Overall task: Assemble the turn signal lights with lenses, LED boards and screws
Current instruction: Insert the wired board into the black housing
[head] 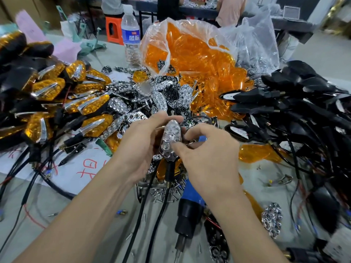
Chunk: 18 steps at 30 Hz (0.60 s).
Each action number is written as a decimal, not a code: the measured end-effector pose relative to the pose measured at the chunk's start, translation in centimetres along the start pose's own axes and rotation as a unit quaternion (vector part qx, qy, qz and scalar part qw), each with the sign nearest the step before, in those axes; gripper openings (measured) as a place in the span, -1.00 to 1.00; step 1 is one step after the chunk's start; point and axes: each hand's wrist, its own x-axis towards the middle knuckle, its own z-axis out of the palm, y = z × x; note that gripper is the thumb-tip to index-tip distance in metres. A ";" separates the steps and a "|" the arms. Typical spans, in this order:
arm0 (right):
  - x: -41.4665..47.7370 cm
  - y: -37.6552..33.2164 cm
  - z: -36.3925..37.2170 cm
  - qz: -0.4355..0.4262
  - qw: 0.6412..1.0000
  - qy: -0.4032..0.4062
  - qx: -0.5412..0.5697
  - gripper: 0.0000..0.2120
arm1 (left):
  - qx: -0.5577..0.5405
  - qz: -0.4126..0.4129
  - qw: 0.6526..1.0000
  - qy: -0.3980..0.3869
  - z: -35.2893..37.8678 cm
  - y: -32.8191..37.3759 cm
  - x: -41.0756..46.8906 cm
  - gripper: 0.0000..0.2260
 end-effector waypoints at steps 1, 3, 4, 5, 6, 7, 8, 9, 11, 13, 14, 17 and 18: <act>0.0 0.1 0.0 0.009 1.000 0.000 0.018 -0.68 | 0.011 0.000 1.000 0.000 0.0 0.0 0.1 -0.65; 0.1 0.3 0.0 0.021 0.998 -0.011 0.051 -0.62 | 0.016 0.047 0.998 -0.025 -0.2 -0.4 -0.2 -0.80; 0.1 0.3 0.0 0.024 0.998 -0.018 0.056 -0.63 | 0.008 0.063 0.997 -0.039 -0.4 -0.5 -0.4 -0.74; 0.2 0.5 0.0 0.025 0.998 -0.021 0.057 -0.66 | -0.005 0.067 0.997 -0.049 -0.5 -0.7 -0.5 -0.70; 0.3 0.6 0.0 0.029 0.998 -0.021 0.059 -0.68 | -0.012 0.070 0.996 -0.051 -0.8 -0.8 -0.6 -0.68; 0.4 0.7 0.0 0.031 0.997 -0.021 0.069 -0.69 | -0.021 0.072 0.996 -0.048 -0.6 -0.7 -0.4 -0.67; 0.4 0.8 0.1 0.034 0.996 -0.021 0.080 -0.71 | -0.027 0.076 0.996 -0.044 -0.6 -0.8 -0.4 -0.68; 0.5 0.9 0.1 0.037 0.995 -0.020 0.093 -0.72 | -0.033 0.076 0.996 -0.038 -0.5 -0.7 -0.3 -0.69; 0.6 1.2 0.2 0.049 0.990 -0.016 0.131 -0.77 | -0.051 0.079 0.995 -0.021 -0.3 -0.6 -0.3 -0.71; 0.6 1.3 0.4 0.061 0.984 -0.017 0.165 -0.84 | -0.089 0.077 0.993 -0.012 -0.2 -0.5 -0.4 -0.76; 0.5 1.3 0.5 0.062 0.983 -0.019 0.172 -0.88 | -0.112 0.071 0.991 -0.007 -0.2 -0.4 -0.4 -0.75; 0.4 1.1 0.4 0.058 0.983 -0.037 0.169 -0.84 | -0.164 0.048 0.985 0.006 -0.4 -0.4 -0.1 -0.64; 0.4 1.1 0.3 0.062 0.982 -0.057 0.171 -0.81 | -0.188 0.041 0.981 0.008 -0.5 -0.4 -0.1 -0.61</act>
